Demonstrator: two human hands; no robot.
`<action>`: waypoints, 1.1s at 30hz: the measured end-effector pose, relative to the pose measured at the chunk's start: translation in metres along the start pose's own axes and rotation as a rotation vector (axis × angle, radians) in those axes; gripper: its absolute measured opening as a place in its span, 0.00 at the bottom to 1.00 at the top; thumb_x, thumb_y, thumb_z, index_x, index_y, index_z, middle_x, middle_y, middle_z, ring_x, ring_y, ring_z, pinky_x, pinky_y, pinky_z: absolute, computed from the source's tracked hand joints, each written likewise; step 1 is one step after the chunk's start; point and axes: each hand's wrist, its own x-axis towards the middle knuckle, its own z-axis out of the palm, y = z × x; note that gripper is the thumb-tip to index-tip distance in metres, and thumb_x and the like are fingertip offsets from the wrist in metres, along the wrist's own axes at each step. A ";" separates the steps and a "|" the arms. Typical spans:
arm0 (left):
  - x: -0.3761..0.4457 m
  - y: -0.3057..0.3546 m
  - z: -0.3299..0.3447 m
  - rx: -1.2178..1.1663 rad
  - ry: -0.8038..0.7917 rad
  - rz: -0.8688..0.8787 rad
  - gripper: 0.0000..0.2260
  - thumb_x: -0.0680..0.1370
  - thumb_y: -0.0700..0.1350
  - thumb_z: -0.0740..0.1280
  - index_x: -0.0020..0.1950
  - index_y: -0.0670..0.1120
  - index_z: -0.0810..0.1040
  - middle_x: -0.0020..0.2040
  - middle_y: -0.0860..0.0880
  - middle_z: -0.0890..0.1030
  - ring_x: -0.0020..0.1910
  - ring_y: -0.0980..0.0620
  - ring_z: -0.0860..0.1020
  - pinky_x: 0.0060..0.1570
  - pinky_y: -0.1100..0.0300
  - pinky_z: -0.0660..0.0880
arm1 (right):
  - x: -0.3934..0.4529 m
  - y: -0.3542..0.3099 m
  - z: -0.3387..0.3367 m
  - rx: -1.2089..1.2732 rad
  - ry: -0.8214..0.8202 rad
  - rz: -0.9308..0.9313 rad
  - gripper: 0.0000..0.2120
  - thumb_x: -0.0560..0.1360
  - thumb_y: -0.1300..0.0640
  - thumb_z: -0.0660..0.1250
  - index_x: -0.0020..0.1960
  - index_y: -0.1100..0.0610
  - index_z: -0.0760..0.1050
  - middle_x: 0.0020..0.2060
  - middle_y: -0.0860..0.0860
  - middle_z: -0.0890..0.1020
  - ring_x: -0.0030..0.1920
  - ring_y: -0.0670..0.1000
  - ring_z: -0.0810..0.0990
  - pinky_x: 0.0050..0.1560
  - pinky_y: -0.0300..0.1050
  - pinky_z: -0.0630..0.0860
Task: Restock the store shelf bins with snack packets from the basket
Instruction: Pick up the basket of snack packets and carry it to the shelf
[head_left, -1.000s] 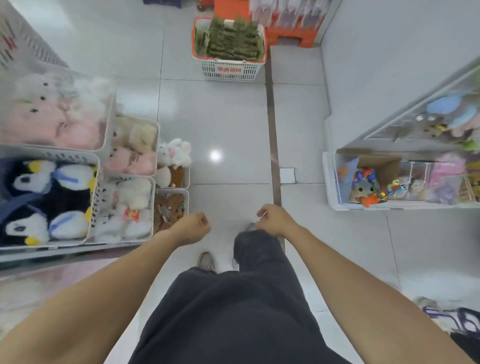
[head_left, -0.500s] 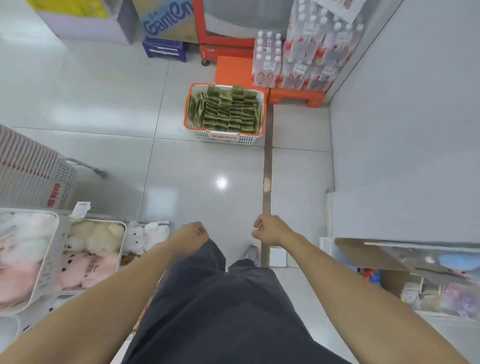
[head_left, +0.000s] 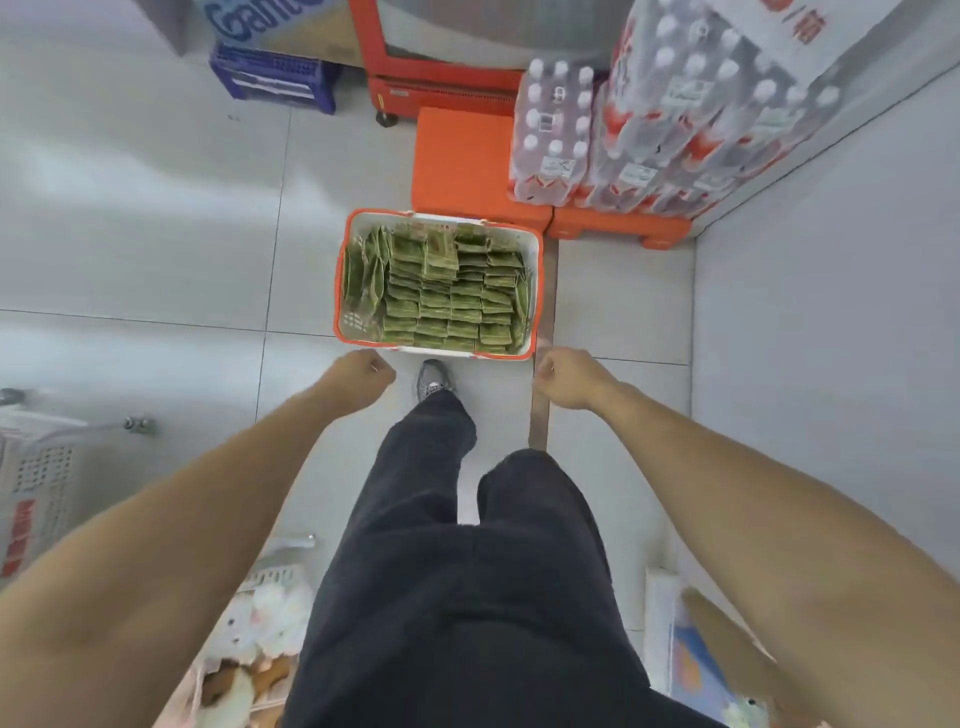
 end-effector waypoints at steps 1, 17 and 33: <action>0.024 0.010 -0.008 -0.030 -0.005 -0.023 0.10 0.77 0.46 0.64 0.49 0.40 0.78 0.47 0.41 0.83 0.46 0.41 0.81 0.49 0.51 0.78 | 0.027 -0.005 -0.014 -0.011 -0.007 0.011 0.14 0.79 0.57 0.61 0.54 0.67 0.80 0.54 0.62 0.81 0.54 0.62 0.80 0.56 0.55 0.78; 0.402 -0.061 -0.022 -0.229 0.500 -0.666 0.32 0.74 0.46 0.69 0.75 0.40 0.61 0.69 0.42 0.69 0.67 0.39 0.71 0.59 0.46 0.74 | 0.441 0.073 0.011 0.288 0.028 0.451 0.34 0.79 0.54 0.64 0.79 0.63 0.52 0.73 0.61 0.67 0.70 0.62 0.71 0.66 0.51 0.72; 0.348 -0.010 0.000 -0.770 0.299 -0.229 0.10 0.82 0.48 0.64 0.56 0.42 0.77 0.43 0.46 0.83 0.35 0.50 0.79 0.38 0.55 0.78 | 0.372 0.002 0.026 0.625 0.197 0.283 0.06 0.80 0.63 0.56 0.49 0.54 0.66 0.42 0.54 0.80 0.39 0.53 0.83 0.34 0.46 0.79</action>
